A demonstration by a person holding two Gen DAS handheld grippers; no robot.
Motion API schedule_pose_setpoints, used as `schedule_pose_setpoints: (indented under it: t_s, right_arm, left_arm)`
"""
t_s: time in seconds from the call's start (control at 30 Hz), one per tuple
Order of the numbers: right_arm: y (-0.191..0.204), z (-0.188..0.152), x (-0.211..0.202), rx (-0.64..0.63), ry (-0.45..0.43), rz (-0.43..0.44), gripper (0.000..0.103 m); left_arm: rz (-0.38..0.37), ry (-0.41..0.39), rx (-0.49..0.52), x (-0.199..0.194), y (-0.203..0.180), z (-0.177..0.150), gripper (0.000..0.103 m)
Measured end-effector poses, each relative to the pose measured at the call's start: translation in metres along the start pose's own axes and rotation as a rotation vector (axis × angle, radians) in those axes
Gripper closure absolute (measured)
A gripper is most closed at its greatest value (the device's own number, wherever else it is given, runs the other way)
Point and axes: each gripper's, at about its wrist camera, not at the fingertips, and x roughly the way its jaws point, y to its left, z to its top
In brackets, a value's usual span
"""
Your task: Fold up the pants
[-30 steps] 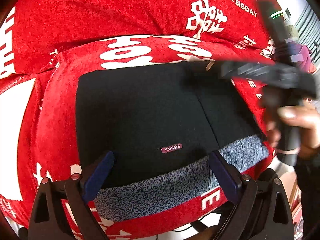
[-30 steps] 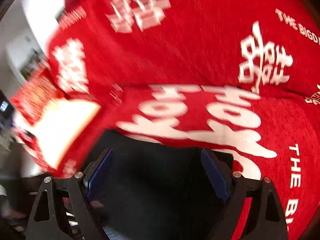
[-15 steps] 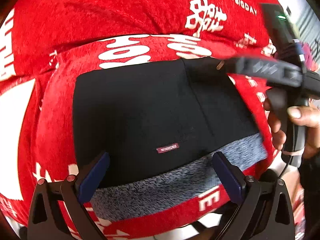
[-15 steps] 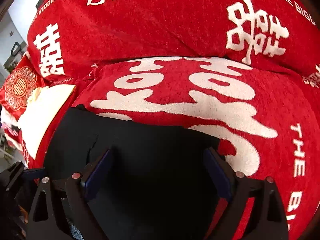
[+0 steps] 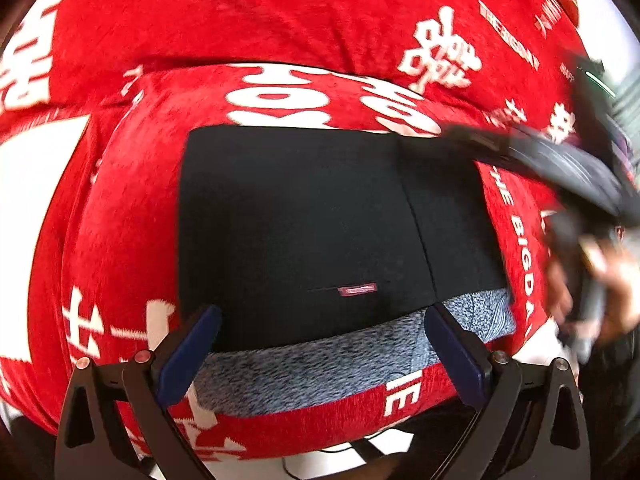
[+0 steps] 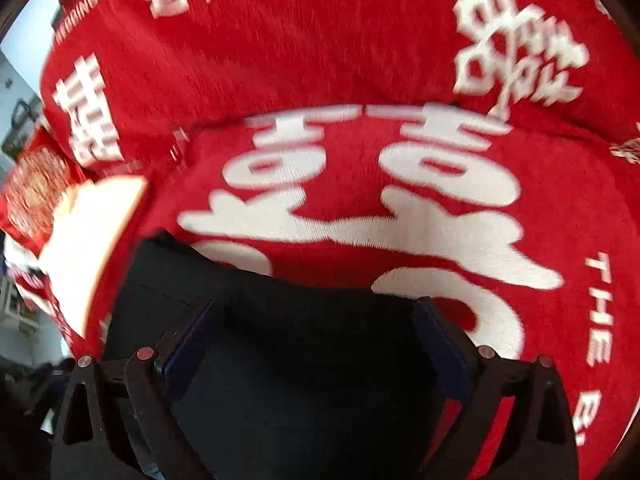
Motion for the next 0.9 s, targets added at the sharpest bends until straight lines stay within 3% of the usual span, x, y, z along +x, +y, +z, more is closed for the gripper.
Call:
schedule_pose_setpoints:
  t_s: [0.1,0.17,0.27,0.33,0.43,0.53,0.7,0.8,0.9]
  right_arm:
    - [0.017,-0.032,-0.052,-0.083,-0.113,-0.023,0.005]
    - [0.035,-0.073,-0.074,-0.180,-0.158,-0.175,0.005]
    - [0.041,-0.119,-0.072,-0.244,-0.128,-0.301,0.005]
    - [0.032,-0.136,-0.052,-0.218,-0.061,-0.370,0.005]
    - [0.009,-0.141,-0.049,-0.059,-0.052,-0.281,0.005]
    - [0.008,-0.136,-0.066,-0.028,-0.082,-0.261,0.005]
    - [-0.010,-0.127,-0.092,0.078,-0.159,-0.109,0.004]
    - [-0.027,-0.120,-0.081,0.135,-0.133,-0.082,0.004]
    - [-0.038,-0.115,-0.058,0.169,-0.077,-0.030,0.004]
  left_arm:
    - [0.012,-0.019,-0.036,-0.007,0.015,-0.004,0.001]
    - [0.035,-0.040,-0.059,-0.012,0.029,-0.008,0.001]
    - [0.055,-0.034,-0.121,-0.007,0.051,-0.009,0.001]
    - [0.056,0.009,-0.146,0.001,0.058,-0.010,0.001]
    - [0.057,-0.003,-0.151,-0.005,0.066,-0.015,0.001]
    - [0.035,-0.053,-0.111,-0.021,0.076,-0.014,0.001]
    - [-0.079,0.001,-0.205,-0.021,0.108,-0.003,0.001]
    - [-0.172,0.036,-0.221,-0.008,0.105,0.006,0.001]
    - [-0.152,0.074,-0.174,0.013,0.089,0.014,0.001]
